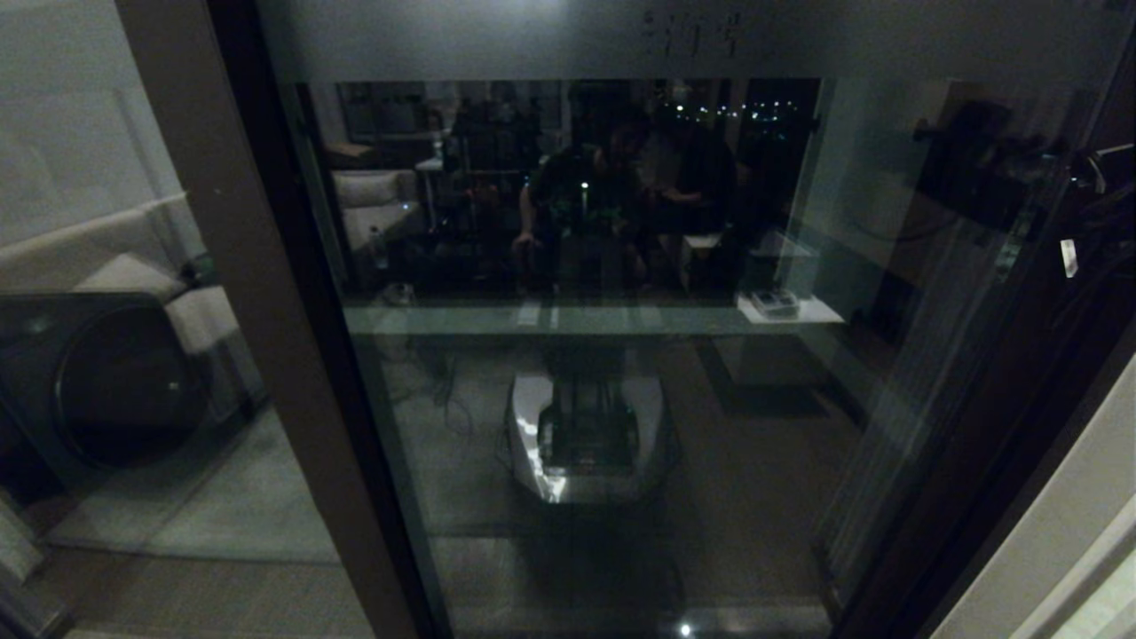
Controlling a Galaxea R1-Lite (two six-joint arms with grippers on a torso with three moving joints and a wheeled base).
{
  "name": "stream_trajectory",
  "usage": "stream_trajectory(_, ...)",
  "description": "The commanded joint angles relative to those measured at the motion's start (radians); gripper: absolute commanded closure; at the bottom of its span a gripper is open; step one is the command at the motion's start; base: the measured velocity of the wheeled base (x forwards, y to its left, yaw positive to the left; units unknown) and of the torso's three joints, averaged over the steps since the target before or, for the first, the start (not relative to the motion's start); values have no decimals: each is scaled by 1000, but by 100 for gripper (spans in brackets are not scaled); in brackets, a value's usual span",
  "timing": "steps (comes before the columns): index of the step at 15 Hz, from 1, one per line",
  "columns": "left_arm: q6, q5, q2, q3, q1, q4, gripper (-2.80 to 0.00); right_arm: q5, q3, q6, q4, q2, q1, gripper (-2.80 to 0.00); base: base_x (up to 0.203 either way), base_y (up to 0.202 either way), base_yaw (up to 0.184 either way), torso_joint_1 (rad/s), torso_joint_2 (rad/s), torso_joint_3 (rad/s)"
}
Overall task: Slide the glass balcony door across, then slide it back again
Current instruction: Close the slid door
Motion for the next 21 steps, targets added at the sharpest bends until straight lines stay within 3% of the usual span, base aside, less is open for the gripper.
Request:
stream_trajectory(1, 1, 0, 0, 2, 0, 0, 0, -2, 1, -3, 4, 0, 0, 0, 0, 0, 0, 0, 0, 0)
stream_trajectory(21, 1, 0, 0, 2, 0, 0, 0, -3, -13, -3, -39, 22, -6, 0, 0, 0, 0, 0, 0, 0)
